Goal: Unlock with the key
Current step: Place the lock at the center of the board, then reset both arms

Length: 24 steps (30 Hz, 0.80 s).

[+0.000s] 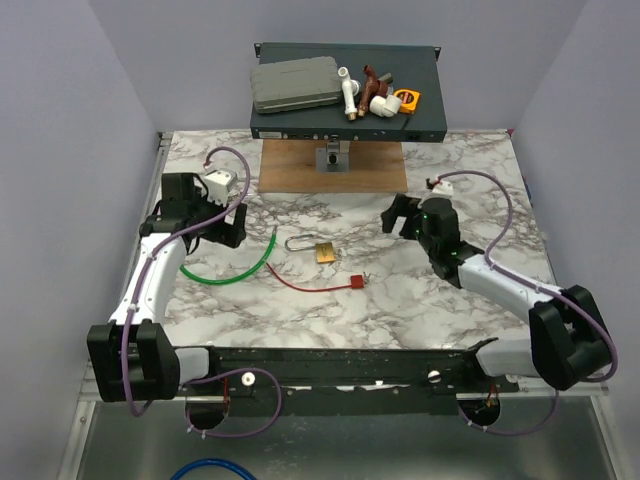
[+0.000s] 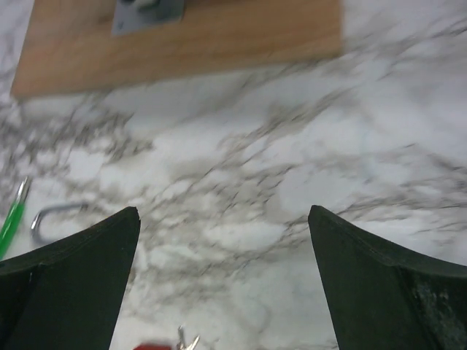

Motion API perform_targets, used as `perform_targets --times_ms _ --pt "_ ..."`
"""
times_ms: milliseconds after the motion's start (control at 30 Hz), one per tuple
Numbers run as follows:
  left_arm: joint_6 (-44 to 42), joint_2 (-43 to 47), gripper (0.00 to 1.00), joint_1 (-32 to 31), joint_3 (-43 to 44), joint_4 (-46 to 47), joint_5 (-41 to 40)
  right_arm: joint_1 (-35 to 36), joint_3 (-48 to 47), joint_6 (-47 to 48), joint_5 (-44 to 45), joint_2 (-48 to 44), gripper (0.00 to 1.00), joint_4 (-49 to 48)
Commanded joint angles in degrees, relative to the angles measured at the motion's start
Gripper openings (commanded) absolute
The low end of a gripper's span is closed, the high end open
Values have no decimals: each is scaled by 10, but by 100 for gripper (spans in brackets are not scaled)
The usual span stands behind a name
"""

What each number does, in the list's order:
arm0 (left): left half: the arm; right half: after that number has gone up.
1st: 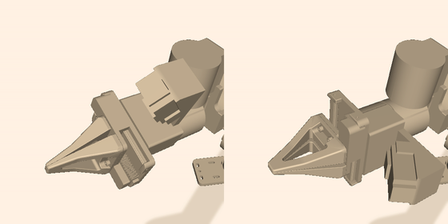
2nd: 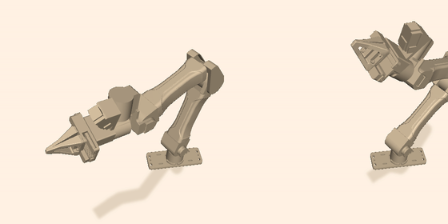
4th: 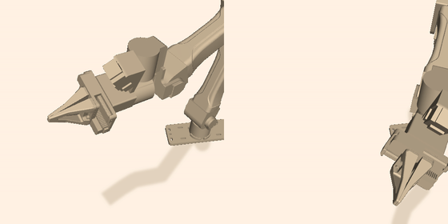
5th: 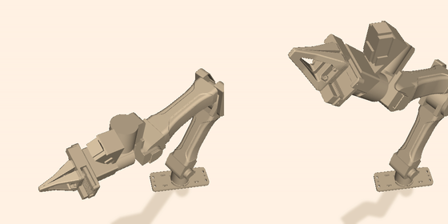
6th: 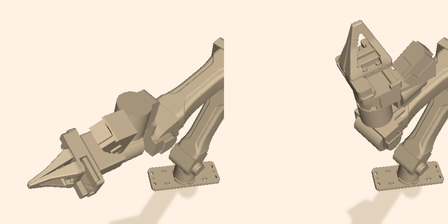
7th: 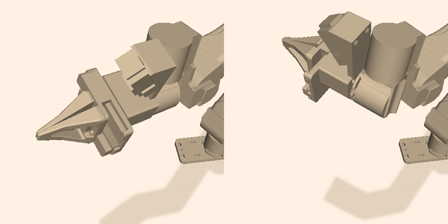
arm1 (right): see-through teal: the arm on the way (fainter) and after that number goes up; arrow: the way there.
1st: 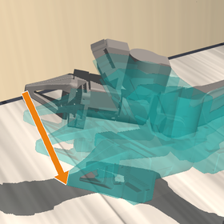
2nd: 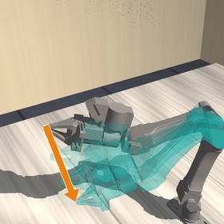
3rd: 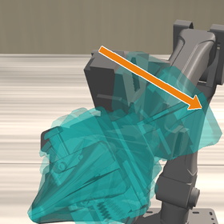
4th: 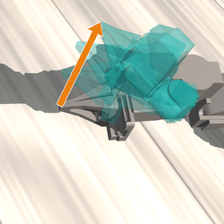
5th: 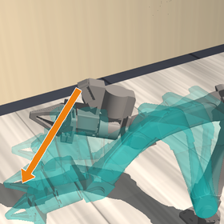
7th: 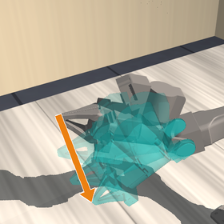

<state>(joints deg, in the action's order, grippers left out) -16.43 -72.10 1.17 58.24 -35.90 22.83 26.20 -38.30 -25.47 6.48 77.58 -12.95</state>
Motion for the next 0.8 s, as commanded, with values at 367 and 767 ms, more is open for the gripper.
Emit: perform_targets --times_ms 367,767 --pt "141 69 98 13 -266 499 -18 -44 187 186 415 30 100 -475" --pt "195 78 99 13 -411 806 -26 -84 193 183 354 24 100 -447"
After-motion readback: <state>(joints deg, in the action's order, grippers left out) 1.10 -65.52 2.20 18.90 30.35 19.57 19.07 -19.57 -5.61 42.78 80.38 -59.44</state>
